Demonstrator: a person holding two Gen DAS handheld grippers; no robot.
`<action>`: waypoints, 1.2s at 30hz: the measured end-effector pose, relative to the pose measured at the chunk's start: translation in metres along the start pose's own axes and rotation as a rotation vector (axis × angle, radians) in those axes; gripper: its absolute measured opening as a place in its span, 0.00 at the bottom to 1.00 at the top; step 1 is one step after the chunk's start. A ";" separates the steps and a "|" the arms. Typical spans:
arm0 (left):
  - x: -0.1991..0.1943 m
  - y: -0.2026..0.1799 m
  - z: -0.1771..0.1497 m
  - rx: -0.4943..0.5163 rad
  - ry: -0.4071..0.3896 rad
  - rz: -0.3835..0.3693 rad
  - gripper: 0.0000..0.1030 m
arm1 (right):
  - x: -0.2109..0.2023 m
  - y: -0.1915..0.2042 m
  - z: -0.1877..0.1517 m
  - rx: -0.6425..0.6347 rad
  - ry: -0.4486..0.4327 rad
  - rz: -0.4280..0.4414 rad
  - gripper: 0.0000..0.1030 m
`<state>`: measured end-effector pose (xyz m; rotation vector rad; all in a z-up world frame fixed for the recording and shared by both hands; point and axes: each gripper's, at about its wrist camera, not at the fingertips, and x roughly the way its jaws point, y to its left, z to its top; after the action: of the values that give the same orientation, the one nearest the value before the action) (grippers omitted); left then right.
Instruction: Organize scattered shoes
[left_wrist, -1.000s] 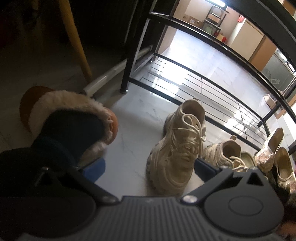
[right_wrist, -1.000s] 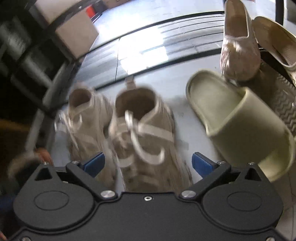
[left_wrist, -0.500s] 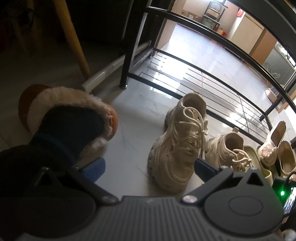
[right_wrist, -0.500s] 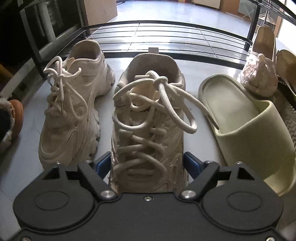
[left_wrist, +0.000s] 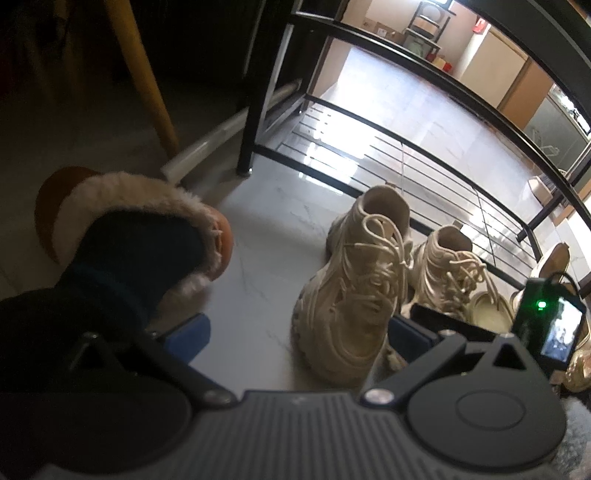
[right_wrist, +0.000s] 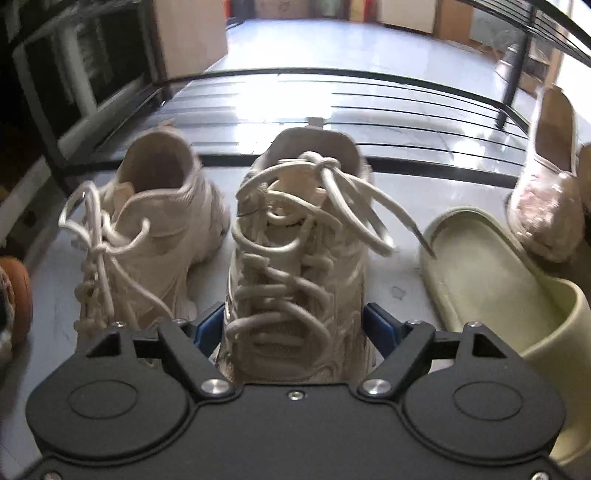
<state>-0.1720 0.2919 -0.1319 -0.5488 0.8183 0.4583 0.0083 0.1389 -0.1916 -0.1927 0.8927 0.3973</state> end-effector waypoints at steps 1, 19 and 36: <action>0.001 0.000 0.000 -0.001 0.003 0.000 0.99 | 0.000 0.000 -0.001 -0.009 -0.002 0.003 0.78; 0.002 -0.006 -0.002 0.019 0.007 0.001 0.99 | -0.004 0.005 -0.008 -0.094 -0.022 0.091 0.91; 0.007 -0.010 -0.007 0.101 -0.022 0.057 0.99 | -0.069 -0.010 -0.013 0.258 0.044 0.110 1.00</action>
<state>-0.1656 0.2816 -0.1387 -0.4274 0.8324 0.4717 -0.0353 0.1082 -0.1453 0.0855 0.9909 0.3765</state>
